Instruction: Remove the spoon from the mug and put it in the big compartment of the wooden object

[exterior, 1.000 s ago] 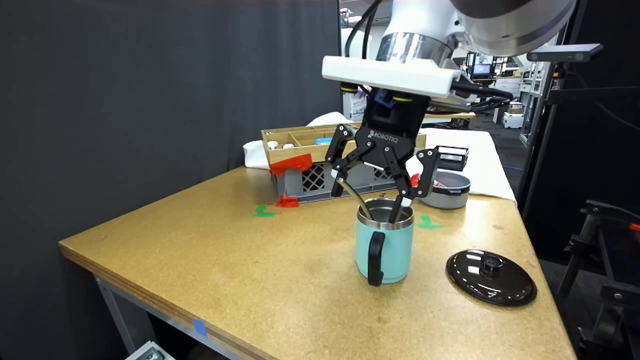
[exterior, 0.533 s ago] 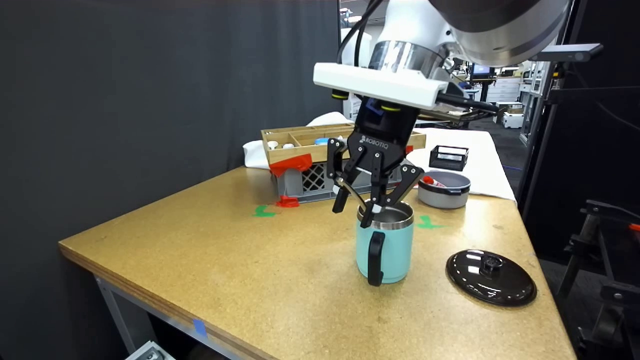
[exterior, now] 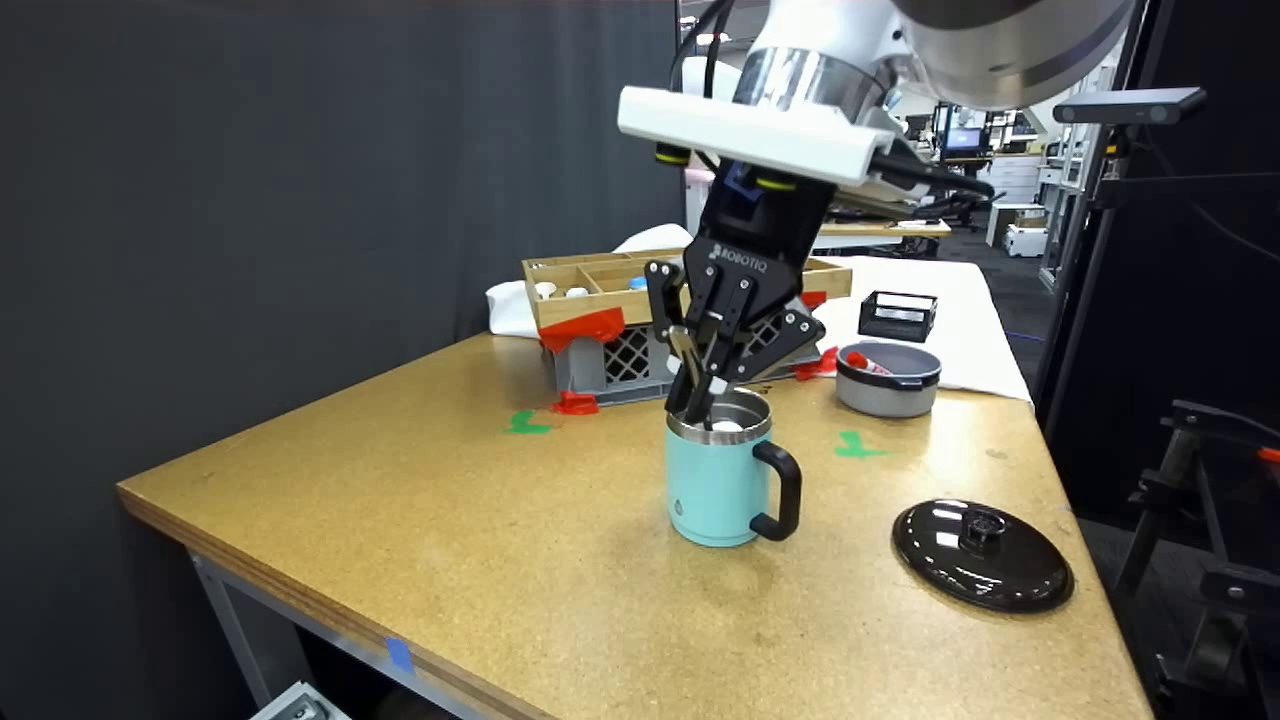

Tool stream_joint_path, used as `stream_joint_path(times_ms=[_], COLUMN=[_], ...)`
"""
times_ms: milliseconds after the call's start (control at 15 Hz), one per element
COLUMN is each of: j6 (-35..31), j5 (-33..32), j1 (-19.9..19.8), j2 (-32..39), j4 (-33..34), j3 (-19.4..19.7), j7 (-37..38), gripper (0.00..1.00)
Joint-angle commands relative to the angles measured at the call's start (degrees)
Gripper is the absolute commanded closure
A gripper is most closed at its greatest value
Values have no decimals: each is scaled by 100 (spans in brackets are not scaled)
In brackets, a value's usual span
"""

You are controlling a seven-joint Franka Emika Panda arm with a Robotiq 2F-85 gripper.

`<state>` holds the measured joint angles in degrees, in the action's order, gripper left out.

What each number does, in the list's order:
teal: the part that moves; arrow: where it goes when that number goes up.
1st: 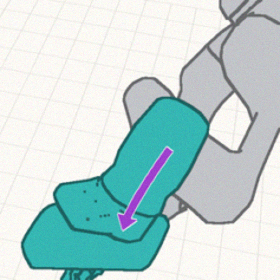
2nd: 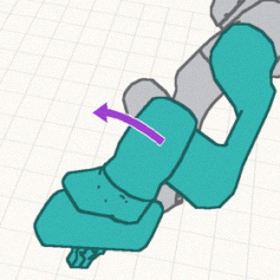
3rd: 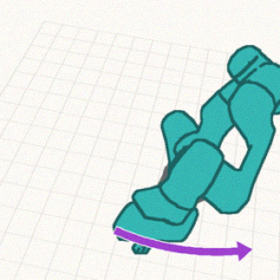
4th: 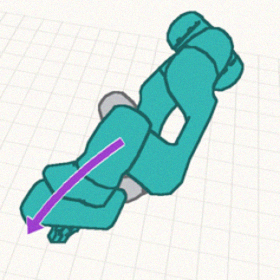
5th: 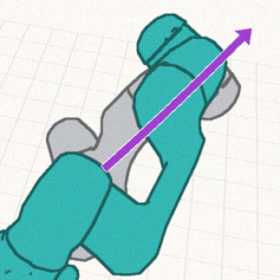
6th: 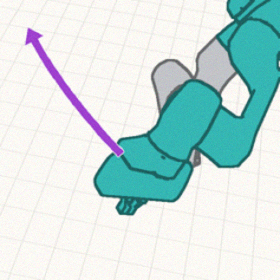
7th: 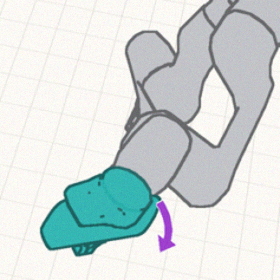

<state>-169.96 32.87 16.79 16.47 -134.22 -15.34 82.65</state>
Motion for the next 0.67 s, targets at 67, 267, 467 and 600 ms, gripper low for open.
stream_joint_path(times_ms=[67,267,467,600], j6=[346,643,852,834], j5=[-370,-566,-1237,-2403], j1=[104,92,88,10], j2=[-878,-1358,-1728,-2018], j4=[-166,-123,-171,-409], j3=[22,-44,7,141], j7=[78,29,360,908], gripper=[97,97,97,97])
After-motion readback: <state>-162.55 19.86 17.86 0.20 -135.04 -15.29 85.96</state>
